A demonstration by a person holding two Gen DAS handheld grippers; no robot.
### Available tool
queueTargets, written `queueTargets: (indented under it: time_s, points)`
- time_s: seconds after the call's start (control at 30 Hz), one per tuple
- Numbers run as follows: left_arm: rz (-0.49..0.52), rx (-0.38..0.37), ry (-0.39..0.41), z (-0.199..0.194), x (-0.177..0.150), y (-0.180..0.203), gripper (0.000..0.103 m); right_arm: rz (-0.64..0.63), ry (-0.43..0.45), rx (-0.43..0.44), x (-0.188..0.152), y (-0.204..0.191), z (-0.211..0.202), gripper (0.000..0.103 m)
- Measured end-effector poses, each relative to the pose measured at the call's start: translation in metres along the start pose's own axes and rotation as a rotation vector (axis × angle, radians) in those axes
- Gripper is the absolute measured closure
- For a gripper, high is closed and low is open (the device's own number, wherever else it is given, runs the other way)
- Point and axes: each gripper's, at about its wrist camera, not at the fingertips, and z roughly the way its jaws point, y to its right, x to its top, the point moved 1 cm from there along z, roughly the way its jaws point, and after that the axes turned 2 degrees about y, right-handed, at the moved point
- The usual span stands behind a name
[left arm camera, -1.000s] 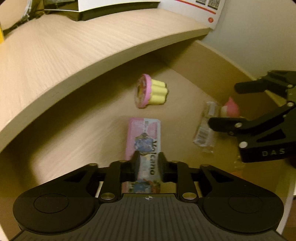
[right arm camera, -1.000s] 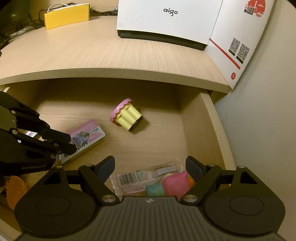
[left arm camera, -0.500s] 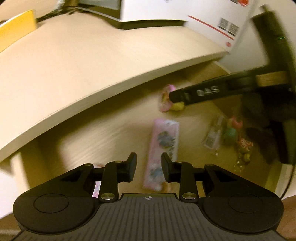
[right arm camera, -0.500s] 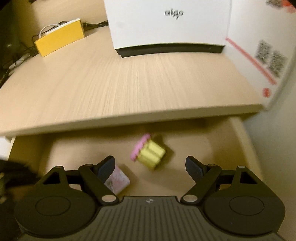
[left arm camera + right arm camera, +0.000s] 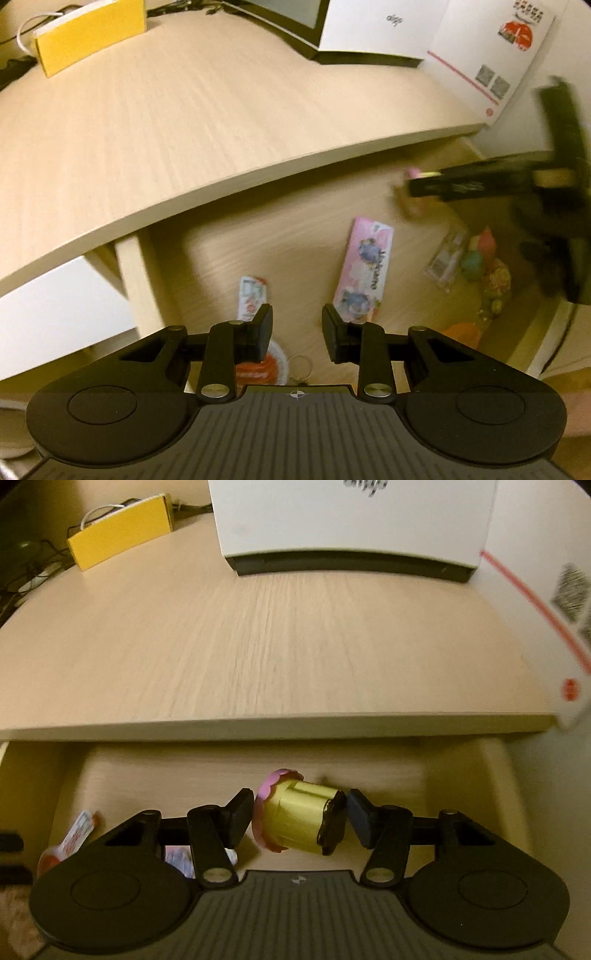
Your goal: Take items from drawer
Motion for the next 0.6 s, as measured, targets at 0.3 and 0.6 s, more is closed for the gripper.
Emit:
queueTargets:
  time_s: [0.3, 0.6]
  points:
    - [0.043, 0.024, -0.175, 0.029, 0.007, 0.006, 0.071, -0.090, 0.006, 0.043, -0.033, -0.004, -0.042, 0.048]
    - [0.257, -0.071, -0.342, 0.048, -0.008, 0.031, 0.071, -0.073, -0.020, 0.069, -0.049, -0.005, -0.053, 0.047]
